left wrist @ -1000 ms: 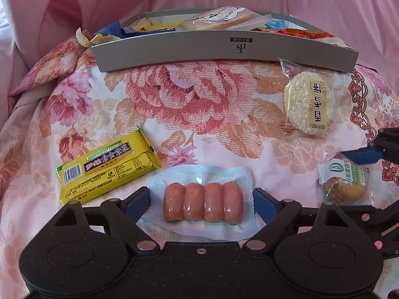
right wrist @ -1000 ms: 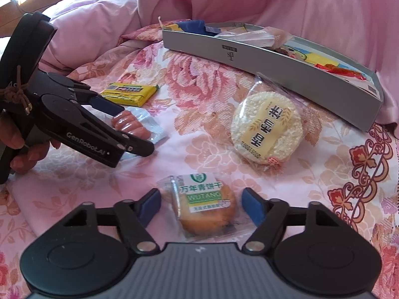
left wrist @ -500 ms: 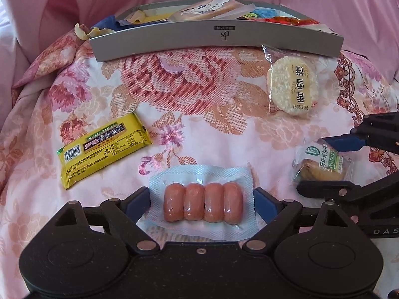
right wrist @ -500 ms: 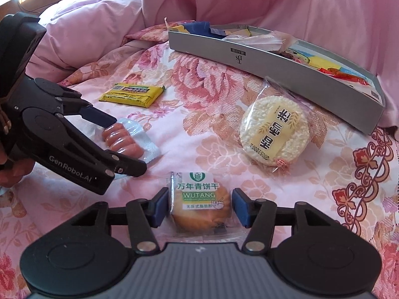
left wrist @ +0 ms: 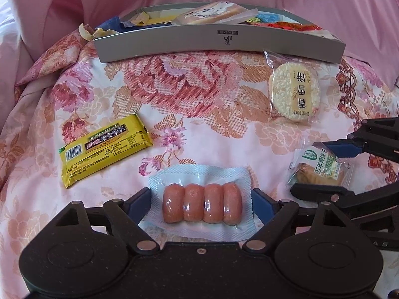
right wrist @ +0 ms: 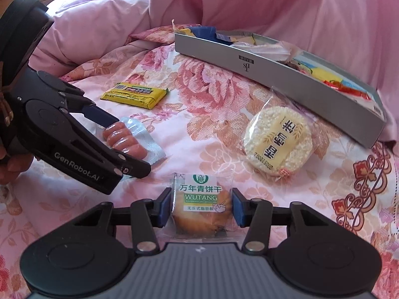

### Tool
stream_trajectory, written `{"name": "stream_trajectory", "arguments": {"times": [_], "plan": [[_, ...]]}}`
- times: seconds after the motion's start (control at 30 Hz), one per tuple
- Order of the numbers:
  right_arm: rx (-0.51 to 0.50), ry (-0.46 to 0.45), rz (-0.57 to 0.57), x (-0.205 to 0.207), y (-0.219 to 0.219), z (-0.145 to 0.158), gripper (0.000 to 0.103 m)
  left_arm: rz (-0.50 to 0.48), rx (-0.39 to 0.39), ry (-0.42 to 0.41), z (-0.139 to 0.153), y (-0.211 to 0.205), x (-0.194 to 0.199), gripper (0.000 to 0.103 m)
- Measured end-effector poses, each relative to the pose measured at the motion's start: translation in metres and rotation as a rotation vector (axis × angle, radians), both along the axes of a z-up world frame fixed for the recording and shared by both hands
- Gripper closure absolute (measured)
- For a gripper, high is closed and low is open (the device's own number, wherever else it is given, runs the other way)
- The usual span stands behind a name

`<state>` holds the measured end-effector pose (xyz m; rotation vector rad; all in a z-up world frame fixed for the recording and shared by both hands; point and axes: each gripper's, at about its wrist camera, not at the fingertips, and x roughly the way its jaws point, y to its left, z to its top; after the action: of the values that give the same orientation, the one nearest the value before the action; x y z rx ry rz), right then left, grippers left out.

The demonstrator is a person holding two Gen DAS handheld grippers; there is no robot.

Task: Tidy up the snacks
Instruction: 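Grasp the sausage pack with left tool while right tool grasps WUTANG biscuit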

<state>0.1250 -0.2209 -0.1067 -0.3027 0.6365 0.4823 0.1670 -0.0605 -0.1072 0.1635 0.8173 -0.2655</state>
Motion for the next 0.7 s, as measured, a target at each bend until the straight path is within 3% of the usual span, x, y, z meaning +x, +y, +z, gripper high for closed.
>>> {"name": "stream_trajectory", "arguments": {"times": [0.13, 0.4, 0.7], "plan": [[-0.02, -0.031, 0.007, -0.003, 0.002, 0.001, 0.05, 0.021, -0.034, -0.011, 0.003, 0.003, 0.0, 0.017], [-0.126, -0.119, 0.046, -0.015, 0.015, -0.001, 0.05, 0.048, -0.027, -0.036, 0.004, 0.004, 0.001, 0.019], [-0.132, -0.126, 0.05, -0.015, 0.015, -0.001, 0.05, 0.067, -0.037, -0.052, 0.006, 0.005, 0.0, 0.02]]}}
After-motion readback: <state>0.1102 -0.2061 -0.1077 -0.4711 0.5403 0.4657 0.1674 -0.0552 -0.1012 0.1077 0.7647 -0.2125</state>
